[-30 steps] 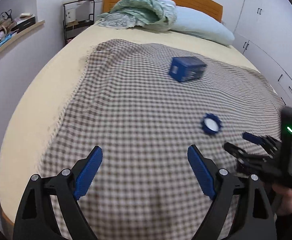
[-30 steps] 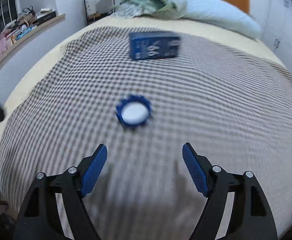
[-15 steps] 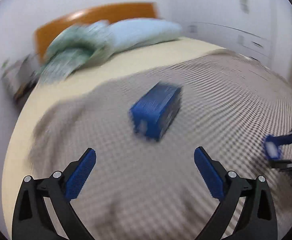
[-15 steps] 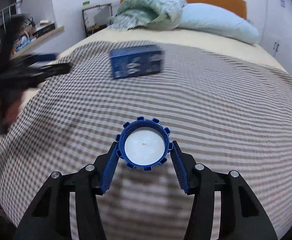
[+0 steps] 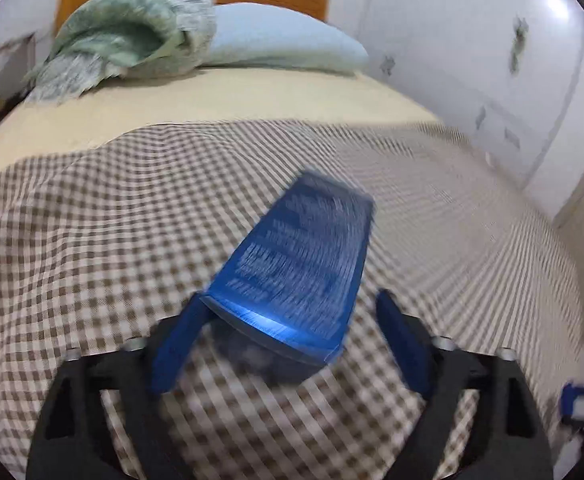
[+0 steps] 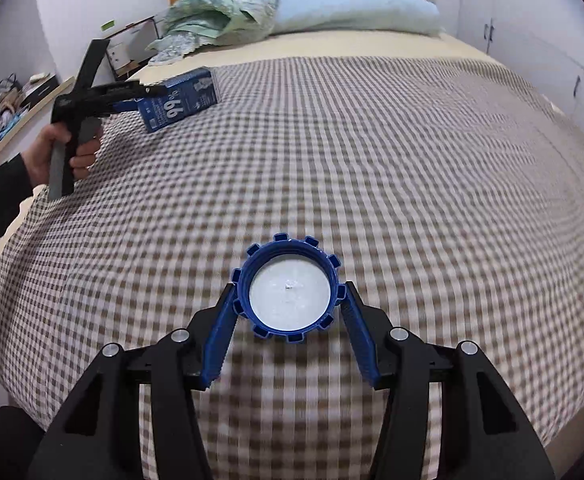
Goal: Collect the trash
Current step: 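Grasp the blue bottle cap with the right tool while the left tool grasps the blue box, then carry the blue box and blue cap to the bin and release both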
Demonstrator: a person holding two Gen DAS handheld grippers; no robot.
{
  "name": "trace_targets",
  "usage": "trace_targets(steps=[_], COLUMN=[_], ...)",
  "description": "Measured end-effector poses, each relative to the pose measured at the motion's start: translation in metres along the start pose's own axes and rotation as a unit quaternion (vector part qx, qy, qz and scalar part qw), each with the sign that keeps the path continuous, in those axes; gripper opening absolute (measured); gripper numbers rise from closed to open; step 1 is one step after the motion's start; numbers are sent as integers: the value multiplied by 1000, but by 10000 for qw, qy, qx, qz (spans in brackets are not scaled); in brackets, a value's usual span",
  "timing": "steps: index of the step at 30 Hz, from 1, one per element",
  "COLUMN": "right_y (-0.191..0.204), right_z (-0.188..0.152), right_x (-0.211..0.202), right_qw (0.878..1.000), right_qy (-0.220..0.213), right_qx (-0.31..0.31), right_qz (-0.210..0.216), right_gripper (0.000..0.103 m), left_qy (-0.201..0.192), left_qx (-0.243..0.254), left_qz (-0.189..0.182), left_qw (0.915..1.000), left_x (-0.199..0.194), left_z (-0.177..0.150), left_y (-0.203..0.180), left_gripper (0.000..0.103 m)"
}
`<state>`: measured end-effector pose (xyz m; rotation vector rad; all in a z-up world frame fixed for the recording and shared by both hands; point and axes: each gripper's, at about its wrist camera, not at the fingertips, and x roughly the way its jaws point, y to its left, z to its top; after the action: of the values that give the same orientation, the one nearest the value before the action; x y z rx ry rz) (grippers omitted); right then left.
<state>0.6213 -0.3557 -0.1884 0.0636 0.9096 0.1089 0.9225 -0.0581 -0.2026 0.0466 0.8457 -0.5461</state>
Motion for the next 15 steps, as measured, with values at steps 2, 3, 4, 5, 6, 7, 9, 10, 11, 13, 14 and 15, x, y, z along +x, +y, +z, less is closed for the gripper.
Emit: trace_targets(steps=[2, 3, 4, 5, 6, 7, 9, 10, 11, 13, 14, 15], right_y=[-2, -1, -1, -1, -1, -2, -6, -11, -15, -27, -32, -40], right_z=[-8, -9, -12, -13, -16, -20, -27, -32, -36, -49, -55, -66], right_x=[-14, -21, -29, -35, -46, -54, -74, -85, -94, -121, -133, -148], right_qw=[10000, 10000, 9999, 9999, 9998, 9998, 9995, 9994, 9992, 9984, 9980, 9973], right_qy=[-36, -74, -112, -132, -173, -191, -252, -285, -314, -402, -435, -462], right_qx=[15, 18, 17, 11, 5, 1, 22, 63, 94, 199, 250, 316], right_qz=[3, -4, -1, -10, -61, -98, -186, -202, -228, -348, -396, -477], right_gripper=[51, 51, 51, 51, 51, 51, 51, 51, 51, 51, 51, 51], left_qy=[141, 111, 157, 192, 142, 74, -6, -32, -47, -98, -86, -45], left_qx=[435, 552, 498, 356, 120, -1, -205, -252, -269, -345, -393, -449], left_qz=[340, 486, 531, 488, 522, 558, 524, 557, 593, 591, 567, 518], left_qw=[9984, 9972, 9972, 9980, 9985, 9984, 9984, 9981, 9979, 9976, 9976, 9976], left_x=[7, 7, 6, 4, -4, -19, -44, -62, -78, -120, -136, -155], left_z=[-5, -7, -5, -4, -4, -8, -15, -23, -30, -48, -55, -65], left_y=[-18, -26, -31, -34, -39, -42, -58, -71, -82, -109, -121, -136], left_gripper=[61, 60, 59, 59, 58, 58, 58, 58, 58, 58, 58, 58])
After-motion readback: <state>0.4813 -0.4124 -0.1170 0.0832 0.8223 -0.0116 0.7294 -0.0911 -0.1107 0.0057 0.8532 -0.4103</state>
